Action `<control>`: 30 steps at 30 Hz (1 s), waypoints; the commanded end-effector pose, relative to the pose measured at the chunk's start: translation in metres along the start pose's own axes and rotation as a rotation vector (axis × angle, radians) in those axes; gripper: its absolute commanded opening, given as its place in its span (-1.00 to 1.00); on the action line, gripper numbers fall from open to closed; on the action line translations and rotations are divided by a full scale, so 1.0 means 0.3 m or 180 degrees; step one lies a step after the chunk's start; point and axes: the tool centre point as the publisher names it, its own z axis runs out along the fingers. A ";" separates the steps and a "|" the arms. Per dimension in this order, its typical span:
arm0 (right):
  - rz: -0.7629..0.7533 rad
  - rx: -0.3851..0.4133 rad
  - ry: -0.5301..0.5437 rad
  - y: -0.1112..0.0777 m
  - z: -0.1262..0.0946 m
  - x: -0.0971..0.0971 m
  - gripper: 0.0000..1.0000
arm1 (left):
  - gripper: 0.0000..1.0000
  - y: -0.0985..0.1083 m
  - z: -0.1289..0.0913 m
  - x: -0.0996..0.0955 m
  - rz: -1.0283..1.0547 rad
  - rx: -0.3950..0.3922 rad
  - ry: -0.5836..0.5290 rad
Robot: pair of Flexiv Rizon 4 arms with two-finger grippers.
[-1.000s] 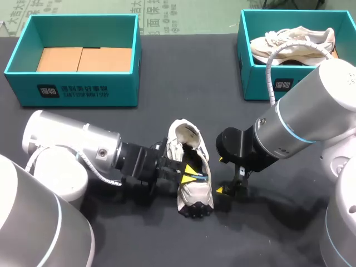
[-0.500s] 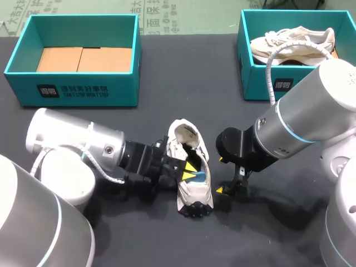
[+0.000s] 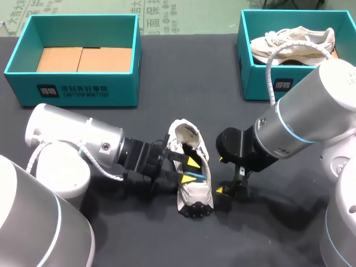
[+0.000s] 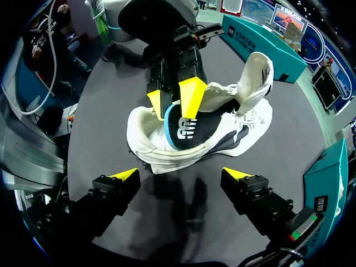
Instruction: Take the shoe out of the shoebox, open the shoe tongue, remove and reinsert the insole, then place the shoe into the shoebox
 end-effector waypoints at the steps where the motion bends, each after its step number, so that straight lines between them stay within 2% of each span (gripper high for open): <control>1: 0.0000 -0.0006 -0.0004 -0.003 0.002 0.004 1.00 | -0.38 -0.020 -0.022 0.007 0.0010 -0.0018 0.0021; 12: 0.0000 -0.0006 -0.0004 -0.003 0.002 0.004 1.00 | -0.34 -0.056 -0.061 0.025 0.0105 -0.0091 0.0162; 21: 0.0000 -0.0006 -0.0004 -0.003 0.002 0.004 1.00 | -0.29 -0.062 -0.132 0.032 0.0155 -0.0249 0.0279; 30: 0.0000 -0.0006 -0.0004 -0.003 0.002 0.004 1.00 | -0.22 -0.059 -0.198 0.040 0.0166 -0.0261 0.0491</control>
